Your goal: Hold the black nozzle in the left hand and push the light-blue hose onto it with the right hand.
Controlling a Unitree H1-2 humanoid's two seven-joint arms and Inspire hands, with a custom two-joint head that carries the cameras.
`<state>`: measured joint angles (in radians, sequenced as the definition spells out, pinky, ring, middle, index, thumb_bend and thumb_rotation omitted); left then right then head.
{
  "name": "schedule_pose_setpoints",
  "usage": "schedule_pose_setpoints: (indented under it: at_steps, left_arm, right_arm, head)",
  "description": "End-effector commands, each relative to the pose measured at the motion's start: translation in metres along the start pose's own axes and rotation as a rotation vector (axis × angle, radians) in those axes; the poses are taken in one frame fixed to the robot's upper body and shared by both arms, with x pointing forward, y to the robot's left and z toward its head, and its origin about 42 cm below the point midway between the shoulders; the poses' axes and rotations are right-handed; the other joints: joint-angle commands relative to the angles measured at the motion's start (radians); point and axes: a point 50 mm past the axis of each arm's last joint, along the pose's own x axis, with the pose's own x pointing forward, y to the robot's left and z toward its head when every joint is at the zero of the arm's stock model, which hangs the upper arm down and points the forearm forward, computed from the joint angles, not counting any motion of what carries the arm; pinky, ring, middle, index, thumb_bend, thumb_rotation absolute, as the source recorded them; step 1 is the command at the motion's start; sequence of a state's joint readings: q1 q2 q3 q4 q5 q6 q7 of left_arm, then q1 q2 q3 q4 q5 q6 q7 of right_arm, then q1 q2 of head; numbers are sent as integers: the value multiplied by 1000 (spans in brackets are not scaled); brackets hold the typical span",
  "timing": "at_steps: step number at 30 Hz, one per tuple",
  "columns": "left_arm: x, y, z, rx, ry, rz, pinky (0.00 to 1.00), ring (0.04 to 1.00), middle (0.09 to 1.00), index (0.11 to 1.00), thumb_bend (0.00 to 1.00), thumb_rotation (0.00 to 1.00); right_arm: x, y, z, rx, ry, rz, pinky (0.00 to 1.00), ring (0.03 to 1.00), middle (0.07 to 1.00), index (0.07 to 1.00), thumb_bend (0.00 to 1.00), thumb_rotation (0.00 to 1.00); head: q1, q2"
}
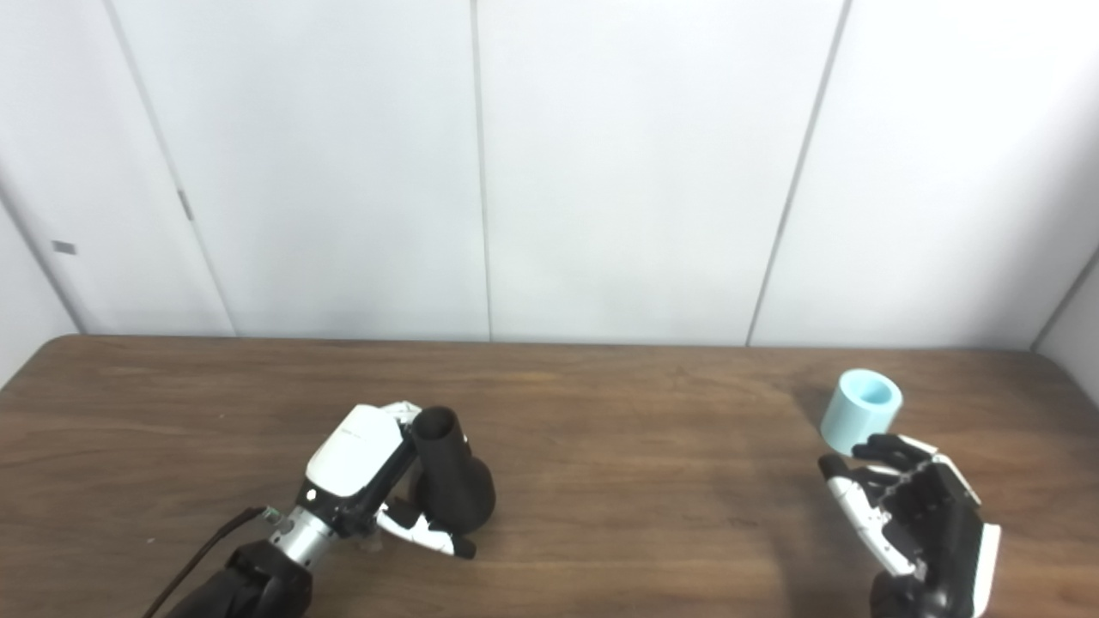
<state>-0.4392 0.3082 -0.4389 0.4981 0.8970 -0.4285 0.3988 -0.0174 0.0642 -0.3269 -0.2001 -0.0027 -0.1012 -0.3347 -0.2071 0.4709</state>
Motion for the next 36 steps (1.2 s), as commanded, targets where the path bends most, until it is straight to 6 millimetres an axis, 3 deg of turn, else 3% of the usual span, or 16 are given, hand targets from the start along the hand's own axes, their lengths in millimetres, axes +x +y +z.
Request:
schedule_pose_setpoints:
  at_steps: [1,10,12,15,16,18,23,32,36]
  left_arm:
    - [-43,-58,16,-121,62,-93,682,463,471,490,505,0]
    - [-44,-64,11,-107,31,-90,677,469,454,503,504,0]
    - [-44,-66,12,-111,25,-97,685,472,456,501,504,0]
    - [-43,-69,13,-105,15,-93,671,440,467,513,504,0]
    - [-43,-71,13,-98,8,-92,668,436,466,516,504,0]
    - [-45,-74,13,-89,0,-94,662,435,457,521,503,0]
    - [-48,-85,15,-77,-15,-102,653,447,449,522,503,0]
    - [-49,-94,20,-79,-29,-124,656,450,455,515,504,0]
    - [-51,-94,18,-77,-21,-132,650,448,452,516,504,0]
  right_arm:
    - [7,9,9,-32,-42,-51,242,347,496,466,521,0]
    - [11,16,12,-64,-40,-176,335,483,519,464,520,0]
    - [13,16,12,-62,-54,-183,418,556,645,484,511,105]
    - [15,14,13,-66,-61,-187,538,677,754,491,507,130]
    - [15,13,12,-68,-56,-188,601,729,797,645,551,98]
    - [17,11,13,-75,-51,-181,713,824,873,829,573,84]
    - [25,2,11,-143,-35,-144,934,930,935,953,599,152]
    - [43,-12,15,-272,14,-31,921,960,973,1000,766,321]
    - [52,-17,15,-330,22,12,897,952,979,998,798,330]
  head:
    - [-27,2]
    - [-92,29]
    - [-93,35]
    - [-89,37]
    - [-88,37]
    - [-87,38]
    - [-89,40]
    - [-110,42]
    - [-135,42]
